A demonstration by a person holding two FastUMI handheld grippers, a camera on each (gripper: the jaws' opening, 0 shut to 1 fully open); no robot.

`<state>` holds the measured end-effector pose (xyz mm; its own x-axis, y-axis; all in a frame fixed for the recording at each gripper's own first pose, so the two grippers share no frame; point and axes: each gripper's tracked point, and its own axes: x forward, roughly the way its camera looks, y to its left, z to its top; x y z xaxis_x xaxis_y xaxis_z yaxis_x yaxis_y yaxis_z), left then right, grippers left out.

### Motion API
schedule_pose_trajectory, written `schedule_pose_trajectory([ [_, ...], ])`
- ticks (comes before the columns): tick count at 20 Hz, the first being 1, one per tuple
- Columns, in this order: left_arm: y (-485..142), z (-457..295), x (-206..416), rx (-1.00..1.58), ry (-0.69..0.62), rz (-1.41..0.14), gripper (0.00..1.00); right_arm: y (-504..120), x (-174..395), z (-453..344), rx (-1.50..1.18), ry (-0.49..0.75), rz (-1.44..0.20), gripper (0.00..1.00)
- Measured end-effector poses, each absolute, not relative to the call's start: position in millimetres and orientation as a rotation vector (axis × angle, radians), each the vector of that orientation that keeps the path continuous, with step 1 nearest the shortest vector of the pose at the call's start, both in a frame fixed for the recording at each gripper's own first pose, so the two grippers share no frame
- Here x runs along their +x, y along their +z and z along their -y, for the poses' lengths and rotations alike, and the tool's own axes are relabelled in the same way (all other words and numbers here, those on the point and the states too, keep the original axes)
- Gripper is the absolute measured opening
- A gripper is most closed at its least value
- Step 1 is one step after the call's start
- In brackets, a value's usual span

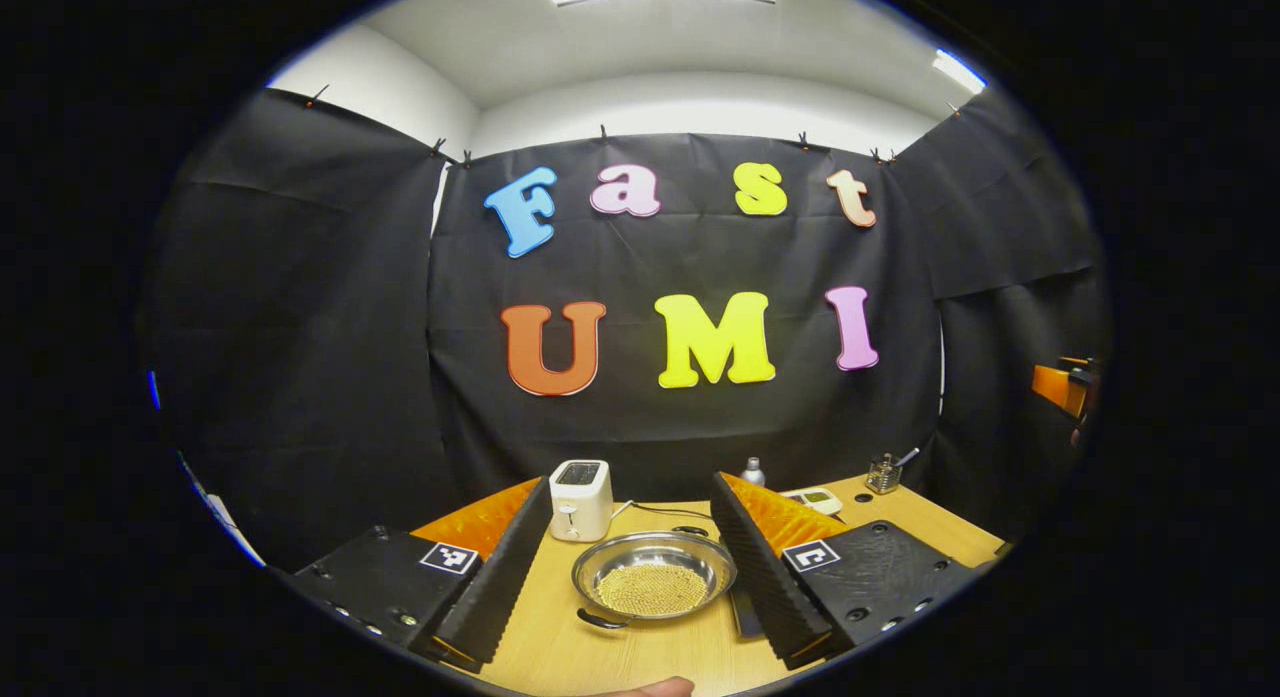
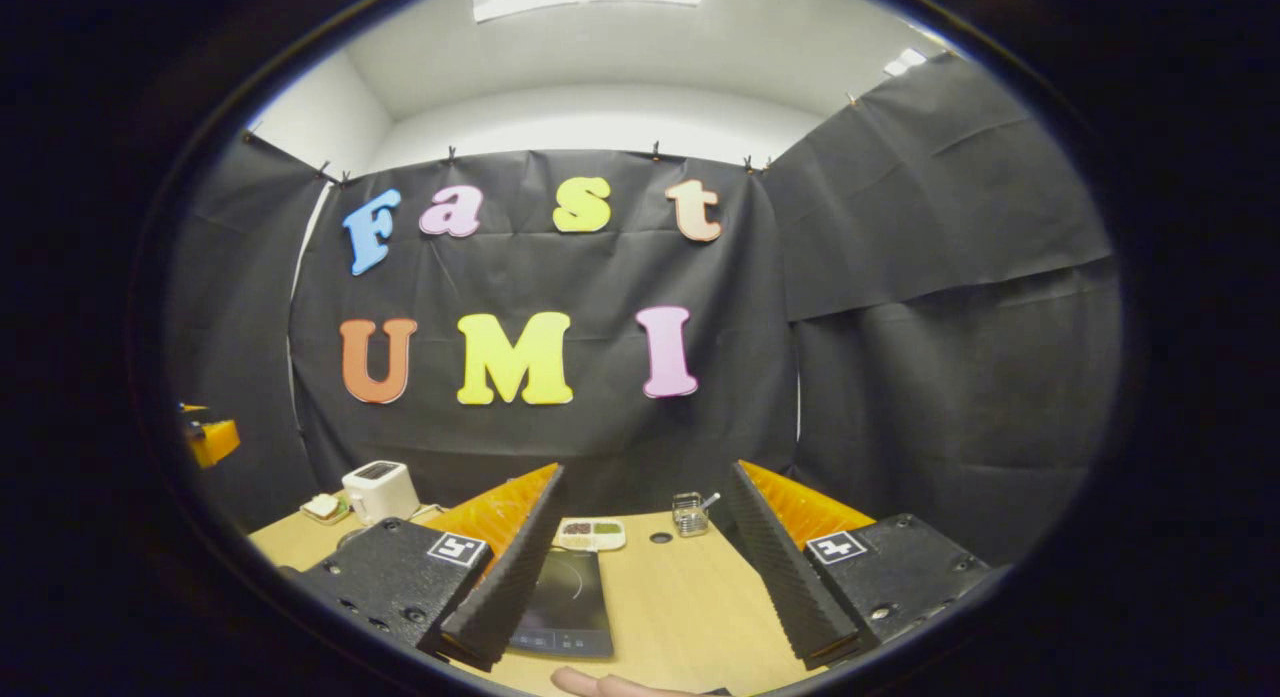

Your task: First push the handle of the pot to place it horizontally, then grasp the pot with both hands and set it on the induction cooktop.

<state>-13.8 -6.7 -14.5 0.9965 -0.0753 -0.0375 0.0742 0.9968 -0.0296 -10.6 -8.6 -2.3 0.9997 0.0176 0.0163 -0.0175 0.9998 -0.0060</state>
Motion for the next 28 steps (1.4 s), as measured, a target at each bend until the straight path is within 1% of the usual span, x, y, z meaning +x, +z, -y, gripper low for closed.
schedule_pose_trajectory([
  [1, -19, 9, -13, -0.024, -0.081, -0.05, 0.85, -2, -10, 8, -0.004, 0.022, 0.016, 0.97],
  [2, -24, 11, -12, -0.015, -0.081, -0.061, 0.92, -3, -10, 7, -0.004, 0.026, 0.016, 0.97],
  [3, -28, 13, -11, -0.008, -0.082, -0.067, 0.81, -2, -9, 7, -0.004, 0.028, 0.017, 0.97],
  [4, -32, 16, -8, -0.003, -0.088, -0.074, 0.77, -2, -10, 7, -0.005, 0.03, 0.02, 0.97],
  [5, -36, 20, -6, -0.005, -0.099, -0.083, 0.8, -1, -10, 7, -0.006, 0.032, 0.023, 0.97],
  [6, -41, 27, -4, -0.012, -0.118, -0.095, 0.67, -2, -10, 8, -0.011, 0.031, 0.025, 0.97],
  [7, -45, 28, -3, -0.025, -0.122, -0.106, 0.51, -1, -10, 8, -0.016, 0.03, 0.029, 1.0],
  [8, -52, 33, -4, -0.036, -0.135, -0.129, 0.34, -2, -10, 8, -0.019, 0.029, 0.032, 0.97],
  [9, -58, 39, -4, -0.045, -0.155, -0.15, 0.35, -2, -11, 7, -0.021, 0.03, 0.032, 0.97],
  [10, -64, 44, -3, -0.05, -0.171, -0.168, 0.33, -4, -11, 7, -0.021, 0.032, 0.031, 0.97],
  [11, -70, 48, -1, -0.056, -0.183, -0.181, 0.2, -4, -12, 7, -0.019, 0.035, 0.029, 0.97],
  [12, -78, 49, -1, -0.057, -0.191, -0.208, 0.03, -7, -11, 7, -0.017, 0.037, 0.025, 0.97],
  [13, -90, 52, -2, -0.052, -0.199, -0.242, 0.01, -7, -9, 8, -0.018, 0.033, 0.027, 0.97],
  [14, -96, 54, 0, -0.053, -0.208, -0.257, 0.01, -8, -6, 10, -0.025, 0.025, 0.032, 1.0],
  [15, -106, 56, 3, -0.048, -0.214, -0.28, 0.01, -7, -4, 13, -0.035, 0.013, 0.04, 0.96],
  [17, -129, 54, 6, -0.037, -0.203, -0.338, 0.01, -11, -2, 14, -0.041, 0.006, 0.029, 0.97],
  [21, -168, 63, 11, -0.045, -0.244, -0.427, 0.01, -13, 0, 10, -0.043, 0.02, 0.023, 0.97],
  [22, -175, 61, 13, -0.045, -0.243, -0.444, 0.01, -13, 0, 7, -0.042, 0.032, 0.026, 1.0],
  [24, -197, 55, 18, -0.047, -0.226, -0.486, 0.01, -14, 0, -1, -0.039, 0.067, 0.022, 1.0],
  [25, -208, 55, 19, -0.053, -0.223, -0.513, 0.01, -14, 0, -2, -0.038, 0.077, 0.021, 0.97],
  [28, -242, 52, 22, -0.057, -0.217, -0.586, 0.01, -14, 1, -2, -0.055, 0.076, 0.035, 0.97],
])
